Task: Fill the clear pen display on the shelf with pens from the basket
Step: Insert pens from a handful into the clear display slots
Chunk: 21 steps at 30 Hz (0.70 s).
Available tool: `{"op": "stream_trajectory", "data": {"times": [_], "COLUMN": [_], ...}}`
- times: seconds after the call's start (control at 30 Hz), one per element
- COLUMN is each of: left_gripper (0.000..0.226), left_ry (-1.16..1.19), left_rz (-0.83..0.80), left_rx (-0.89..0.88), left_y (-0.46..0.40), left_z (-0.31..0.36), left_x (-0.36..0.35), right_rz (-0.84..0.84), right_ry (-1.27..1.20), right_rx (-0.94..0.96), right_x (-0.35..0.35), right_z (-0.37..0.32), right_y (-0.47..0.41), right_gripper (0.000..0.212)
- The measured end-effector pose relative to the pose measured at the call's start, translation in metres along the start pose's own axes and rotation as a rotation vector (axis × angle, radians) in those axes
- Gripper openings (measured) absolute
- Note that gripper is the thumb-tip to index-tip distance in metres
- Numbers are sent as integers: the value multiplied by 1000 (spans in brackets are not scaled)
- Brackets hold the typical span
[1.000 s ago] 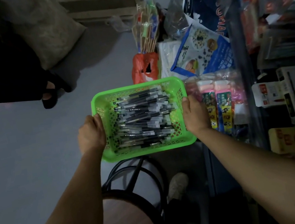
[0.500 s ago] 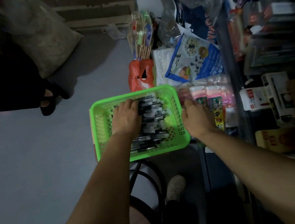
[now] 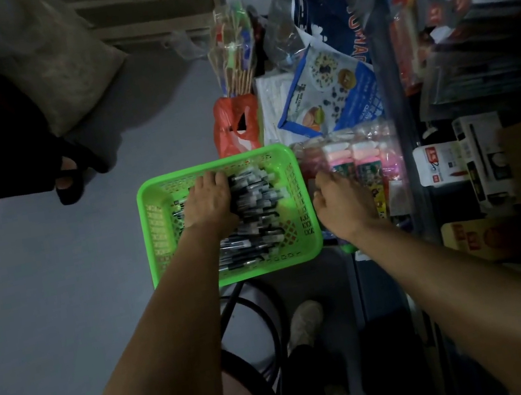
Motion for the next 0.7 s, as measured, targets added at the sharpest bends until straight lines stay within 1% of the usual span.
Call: {"op": "stream_trajectory", "data": {"times": [0.2,0.37,0.47,0.7], "left_gripper": [61,63,62,48], "left_ry": [9,24,58,84], "left_rz": [-53,-99,-110,-70], "left_rx": [-12,-40,-54,-85], "left_y": [1,3,5,9], "left_z": [-4,-1,0,6], "left_x": [-4,-3,-2,4], "right_rz": [-3,-22,-31,-23], "right_ry": [-6,6,22,71], "right_rx": [25,39,52,102], "right_x": [-2,-3,0,15], "right_z": [-5,-4,-4,-2], "right_y": [-1,1,2,11], "right_gripper": [13,10,12,17]}}
Point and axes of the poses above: each hand's wrist, its own y-axis away from the middle knuckle, its own x-axis out of the back of the hand, z = x × y, the point moved 7 cm from there along -y, towards the middle knuckle, and after that the axes turned 15 degrees about y, right-handed, at the moved point
